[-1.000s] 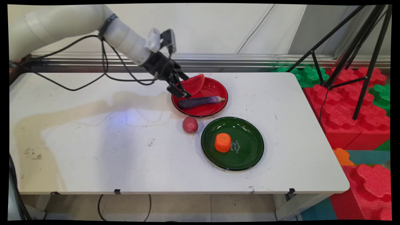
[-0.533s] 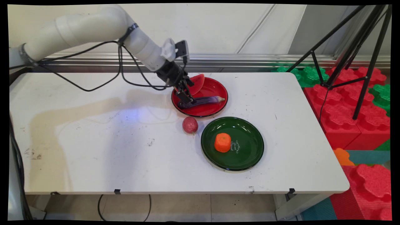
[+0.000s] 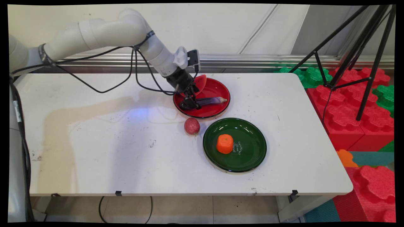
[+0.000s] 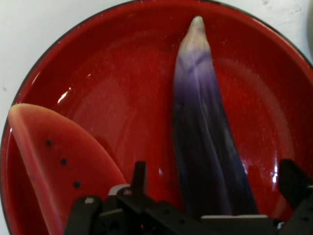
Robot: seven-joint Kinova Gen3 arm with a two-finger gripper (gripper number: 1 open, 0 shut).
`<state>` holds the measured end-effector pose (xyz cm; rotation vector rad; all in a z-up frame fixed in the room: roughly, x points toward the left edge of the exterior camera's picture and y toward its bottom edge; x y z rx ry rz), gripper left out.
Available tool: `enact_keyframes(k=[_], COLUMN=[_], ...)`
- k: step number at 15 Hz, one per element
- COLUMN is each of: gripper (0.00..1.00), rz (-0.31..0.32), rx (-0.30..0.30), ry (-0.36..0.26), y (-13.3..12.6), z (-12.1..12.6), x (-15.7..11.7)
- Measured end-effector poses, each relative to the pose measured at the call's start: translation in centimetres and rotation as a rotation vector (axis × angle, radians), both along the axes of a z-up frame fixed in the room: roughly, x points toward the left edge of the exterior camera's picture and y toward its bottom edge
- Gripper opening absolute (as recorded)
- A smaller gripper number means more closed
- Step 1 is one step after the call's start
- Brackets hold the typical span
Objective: Pick up the eggplant from the red plate, then place the picked object on the table
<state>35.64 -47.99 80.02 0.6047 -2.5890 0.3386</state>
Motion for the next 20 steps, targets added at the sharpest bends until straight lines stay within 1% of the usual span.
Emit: enact_keyframes(k=[7,12,13,20], gripper=[1.00,1.00,0.00,0.00], rz=[-0.013,-0.020,-0.023,-0.033], rx=[0.019,0.026,0.027,0.029], ry=[-0.035,-0.043,-0.044,-0.045], y=[-1.3,-1.8,-1.9,-2.3], z=[-1.0,-1.2,-1.3,-1.3], x=[-1.0,-1.6,-1.7,-2.2])
